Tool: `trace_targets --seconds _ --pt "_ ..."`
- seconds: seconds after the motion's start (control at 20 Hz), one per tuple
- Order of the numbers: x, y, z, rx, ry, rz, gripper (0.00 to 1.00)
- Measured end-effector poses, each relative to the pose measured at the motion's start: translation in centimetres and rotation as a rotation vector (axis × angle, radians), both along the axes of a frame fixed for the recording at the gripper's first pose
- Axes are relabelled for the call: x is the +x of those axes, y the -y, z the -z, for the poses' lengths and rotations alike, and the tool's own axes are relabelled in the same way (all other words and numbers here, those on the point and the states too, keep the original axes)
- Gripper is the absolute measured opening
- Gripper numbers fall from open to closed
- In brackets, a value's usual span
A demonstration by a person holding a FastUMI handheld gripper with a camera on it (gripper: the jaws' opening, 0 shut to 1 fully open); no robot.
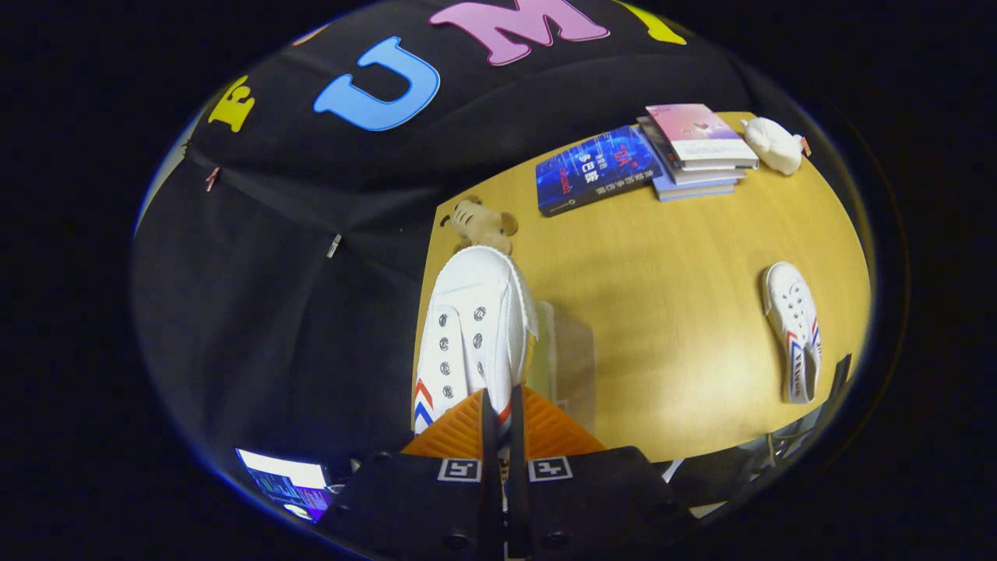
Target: Open the storage box then place both shoes into the box .Put the left shoe in first, then the right shoe, with the right side of both shoes facing outward in a uniform manner.
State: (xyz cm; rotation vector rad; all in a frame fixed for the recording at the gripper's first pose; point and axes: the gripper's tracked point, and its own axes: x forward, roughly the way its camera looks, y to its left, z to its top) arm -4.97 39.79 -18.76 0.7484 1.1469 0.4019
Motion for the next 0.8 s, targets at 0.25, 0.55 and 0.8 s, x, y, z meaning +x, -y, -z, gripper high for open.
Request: trace_targets --seconds 0.25,0.55,0.8 --pt "-2.4 -7.2 2.8 -0.025 -0.084 -0.069 0.07" --pt "-2.3 -9.5 7.0 -0.098 -0.131 -0.035 0.07" --pt "-1.6 -11.0 8.1 -0.095 -0.143 -0.013 0.07"
